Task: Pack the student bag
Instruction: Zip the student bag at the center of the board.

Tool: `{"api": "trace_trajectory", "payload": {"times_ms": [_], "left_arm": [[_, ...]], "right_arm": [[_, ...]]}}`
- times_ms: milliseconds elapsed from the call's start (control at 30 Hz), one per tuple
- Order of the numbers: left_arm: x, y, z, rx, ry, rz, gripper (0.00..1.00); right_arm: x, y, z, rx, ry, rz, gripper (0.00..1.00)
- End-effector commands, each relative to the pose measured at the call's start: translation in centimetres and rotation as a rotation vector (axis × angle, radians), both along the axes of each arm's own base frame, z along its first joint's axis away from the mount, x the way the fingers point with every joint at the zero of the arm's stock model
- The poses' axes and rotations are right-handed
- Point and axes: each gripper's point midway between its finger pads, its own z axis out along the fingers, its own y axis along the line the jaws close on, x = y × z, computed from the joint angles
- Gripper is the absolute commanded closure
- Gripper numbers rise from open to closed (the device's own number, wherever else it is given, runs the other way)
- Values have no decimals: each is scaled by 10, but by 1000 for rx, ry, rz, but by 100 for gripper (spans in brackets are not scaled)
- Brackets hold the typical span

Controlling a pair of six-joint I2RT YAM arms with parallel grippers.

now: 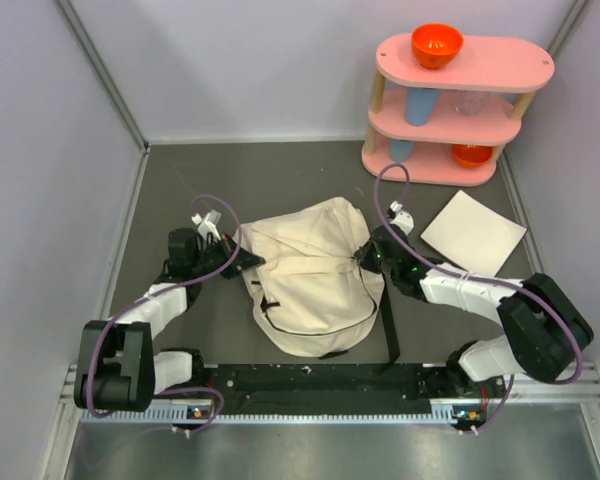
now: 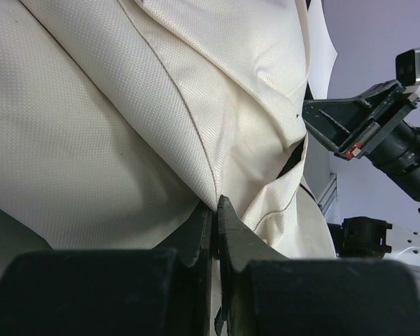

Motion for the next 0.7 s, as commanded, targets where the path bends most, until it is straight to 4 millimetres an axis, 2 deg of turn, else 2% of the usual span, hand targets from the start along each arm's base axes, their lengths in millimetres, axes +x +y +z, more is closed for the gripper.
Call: {"api": "trace_trajectory", "payload": {"times_ms": [0, 133, 167, 233, 300, 333, 400, 433, 467, 500, 533, 567, 600, 667], "left_arm": [[3, 10, -1, 14, -36, 17, 100], [3, 10, -2, 17, -32, 11, 100], [7, 17, -2, 23, -34, 35, 100], [8, 19, -5, 28, -23, 35, 100], [12, 16, 6, 14, -53, -3, 100], [14, 15, 11, 12, -63, -14, 100], [27, 18, 23, 40, -94, -13, 100], [32, 20, 24, 58, -91, -11, 96], [40, 21, 28, 72, -91, -15, 86], [43, 19, 33, 64, -98, -29, 75], [46, 19, 37, 56, -103, -35, 59], [52, 18, 44, 51, -124, -37, 36], [52, 17, 48, 48, -135, -46, 30], [55, 19, 57, 71, -166, -43, 22]], "right_arm": [[-4, -40, -45, -136, 80, -101, 100], [-1, -43, -50, -143, 83, -120, 100], [-1, -43, -50, -137, 85, -118, 100], [1, -44, -49, -124, 84, -120, 100], [0, -49, -47, -114, 89, -130, 100], [2, -52, -40, -105, 73, -136, 100], [1, -60, -35, -105, 70, -141, 74], [2, -63, -31, -95, 63, -143, 64], [4, -68, -20, -68, 39, -146, 44], [5, -69, -15, -52, 30, -144, 34], [6, -70, -11, -26, 29, -139, 24], [3, -65, -4, 27, 32, -104, 23], [4, -68, 0, 51, 29, -104, 22], [1, -61, 8, 75, 19, -48, 20]]}}
